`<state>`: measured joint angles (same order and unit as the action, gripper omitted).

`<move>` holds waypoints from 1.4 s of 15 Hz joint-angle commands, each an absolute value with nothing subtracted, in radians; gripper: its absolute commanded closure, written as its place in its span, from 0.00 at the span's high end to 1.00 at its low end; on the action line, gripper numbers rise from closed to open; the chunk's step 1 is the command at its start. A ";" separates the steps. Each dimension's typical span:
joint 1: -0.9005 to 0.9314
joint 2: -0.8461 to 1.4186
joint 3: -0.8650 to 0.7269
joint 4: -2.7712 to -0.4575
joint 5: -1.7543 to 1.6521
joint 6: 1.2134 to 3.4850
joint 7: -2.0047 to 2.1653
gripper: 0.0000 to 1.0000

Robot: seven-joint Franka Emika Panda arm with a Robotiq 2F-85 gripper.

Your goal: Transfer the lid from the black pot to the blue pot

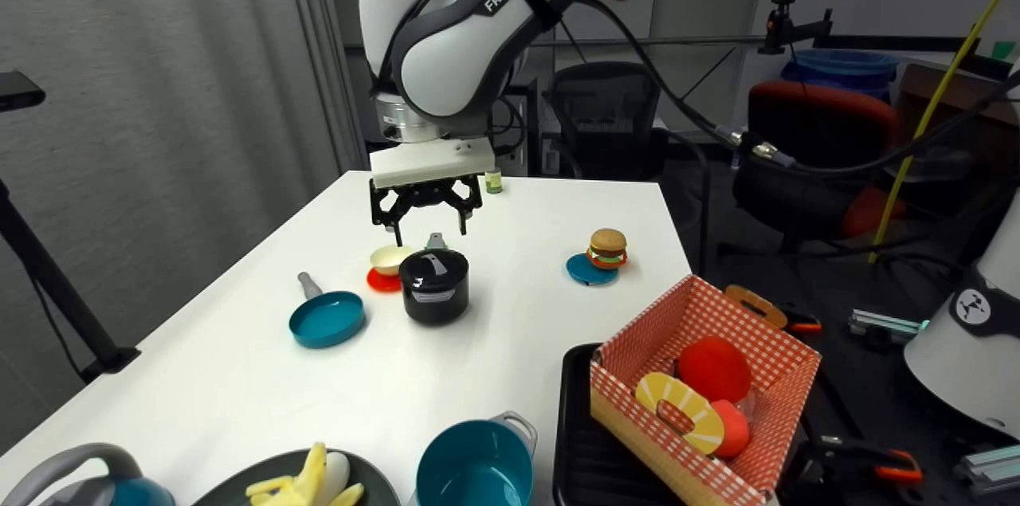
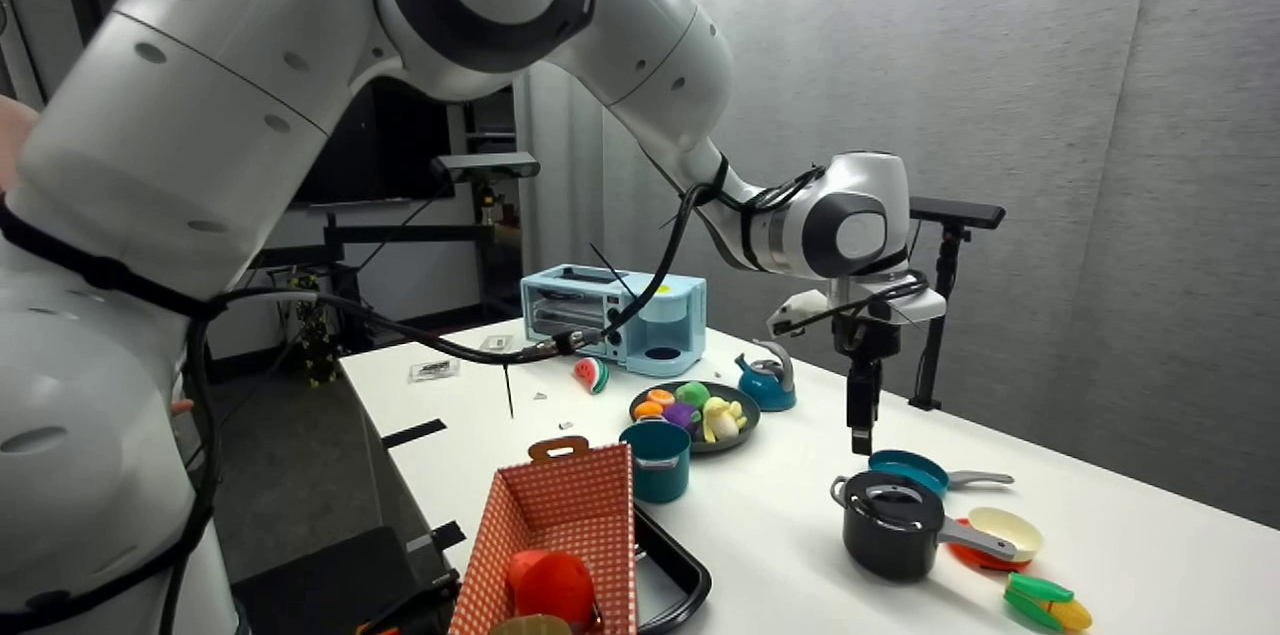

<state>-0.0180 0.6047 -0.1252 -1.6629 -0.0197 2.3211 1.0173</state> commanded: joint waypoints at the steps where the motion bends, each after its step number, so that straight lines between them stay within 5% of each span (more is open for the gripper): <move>1: -0.026 0.658 -0.125 -1.591 0.024 2.327 0.984 1.00; 21: -0.042 0.799 -0.159 -1.493 0.016 2.320 0.981 1.00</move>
